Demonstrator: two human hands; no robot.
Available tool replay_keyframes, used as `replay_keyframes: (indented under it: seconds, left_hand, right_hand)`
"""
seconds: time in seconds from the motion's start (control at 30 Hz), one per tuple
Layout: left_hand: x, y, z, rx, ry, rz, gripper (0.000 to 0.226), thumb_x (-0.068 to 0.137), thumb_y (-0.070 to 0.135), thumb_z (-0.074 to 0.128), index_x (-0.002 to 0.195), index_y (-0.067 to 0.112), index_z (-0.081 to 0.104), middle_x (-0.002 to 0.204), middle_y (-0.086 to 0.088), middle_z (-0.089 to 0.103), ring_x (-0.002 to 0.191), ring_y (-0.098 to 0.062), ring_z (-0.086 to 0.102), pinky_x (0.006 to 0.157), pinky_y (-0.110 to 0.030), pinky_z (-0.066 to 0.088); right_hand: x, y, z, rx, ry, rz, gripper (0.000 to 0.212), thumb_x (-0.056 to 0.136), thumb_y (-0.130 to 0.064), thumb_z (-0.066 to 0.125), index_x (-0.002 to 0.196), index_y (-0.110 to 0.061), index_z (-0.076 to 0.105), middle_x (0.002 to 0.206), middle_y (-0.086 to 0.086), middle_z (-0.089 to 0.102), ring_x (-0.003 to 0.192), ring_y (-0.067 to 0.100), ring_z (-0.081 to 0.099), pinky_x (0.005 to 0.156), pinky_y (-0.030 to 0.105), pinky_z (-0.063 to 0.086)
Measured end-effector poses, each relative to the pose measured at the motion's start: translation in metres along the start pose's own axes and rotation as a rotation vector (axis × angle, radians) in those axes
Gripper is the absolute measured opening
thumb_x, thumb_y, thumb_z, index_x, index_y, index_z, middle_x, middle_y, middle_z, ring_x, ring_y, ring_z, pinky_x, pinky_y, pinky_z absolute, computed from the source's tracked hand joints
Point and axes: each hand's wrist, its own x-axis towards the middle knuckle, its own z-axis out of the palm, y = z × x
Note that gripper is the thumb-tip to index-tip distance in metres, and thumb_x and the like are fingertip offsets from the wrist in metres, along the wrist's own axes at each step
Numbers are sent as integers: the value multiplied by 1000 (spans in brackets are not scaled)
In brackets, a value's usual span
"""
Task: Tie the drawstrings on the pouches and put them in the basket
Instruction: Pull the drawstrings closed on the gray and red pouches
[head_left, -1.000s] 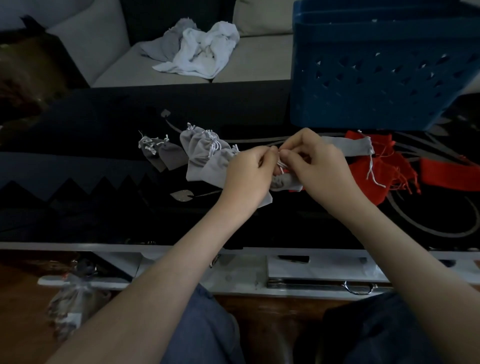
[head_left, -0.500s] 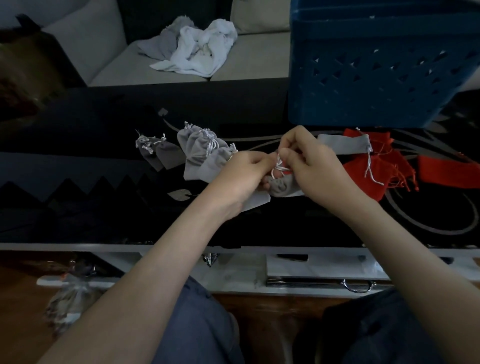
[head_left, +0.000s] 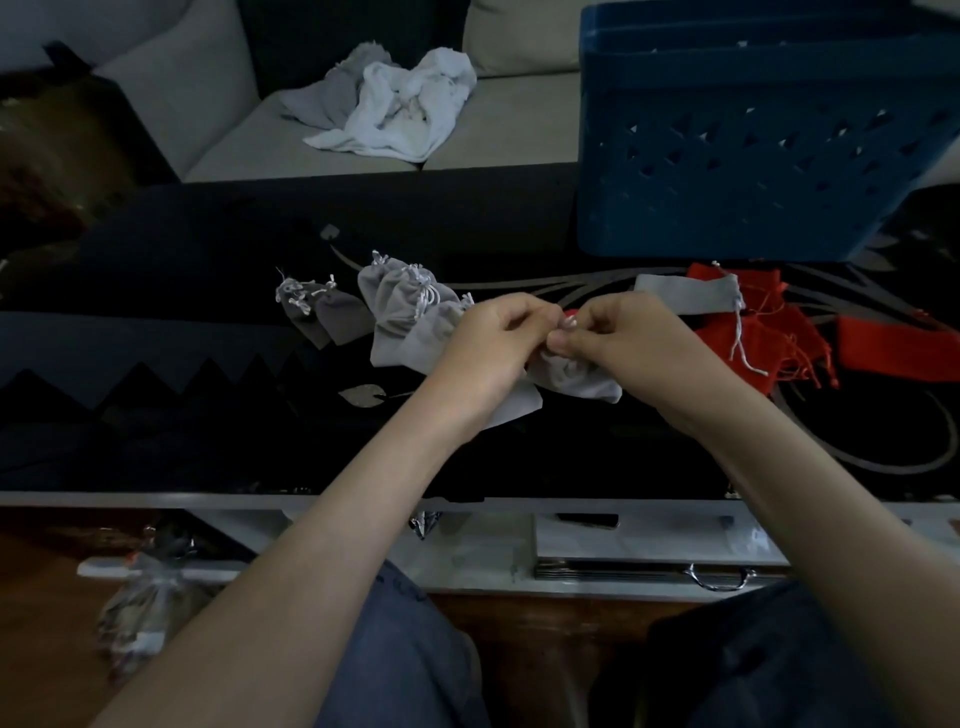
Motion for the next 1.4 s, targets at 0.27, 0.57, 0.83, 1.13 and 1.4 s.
replay_keyframes:
  seconds: [0.27,0.57,0.83,1.13,1.4]
  left_hand:
    - [4,1,-12,-98,-86,72,17,95,10,52,90,6,67,77,4,67,74,0,61,69,-11,45]
    - [4,0,-20,-481,-181,6,17,80,16,56,88,6,67,76,-2,69,74,-9,65,73,-18,53]
    - [3,-2,-23,-552,-237,-43,20,83,12,53,97,-1,60,76,-1,68,72,-8,62,71,-17,52]
    - [4,-4,-23,-390,-249,-40,37,95,10,47,66,18,68,62,4,60,59,-3,53,59,-12,43]
    - [3,-4,-21,-45,-117,116,10,90,6,59,84,10,65,75,5,68,74,-1,63,69,-11,45]
  right_hand:
    - [1,3,-4,233,-102,-76,27,87,-22,65,63,-20,54,79,23,60,76,21,54,71,33,40]
    - [4,2,-4,796,-352,25,19,82,-24,54,81,-6,56,79,-2,65,79,8,58,77,19,47]
    - [4,1,1,825,-343,97,21,78,-22,55,85,-4,63,77,1,65,75,9,59,79,21,48]
    - [2,2,-1,653,-302,108,31,96,-13,47,71,-11,63,68,0,64,65,6,60,67,19,50]
    - [5,7,0,310,-116,66,29,97,-23,51,69,-15,57,65,-1,54,61,5,49,59,19,39]
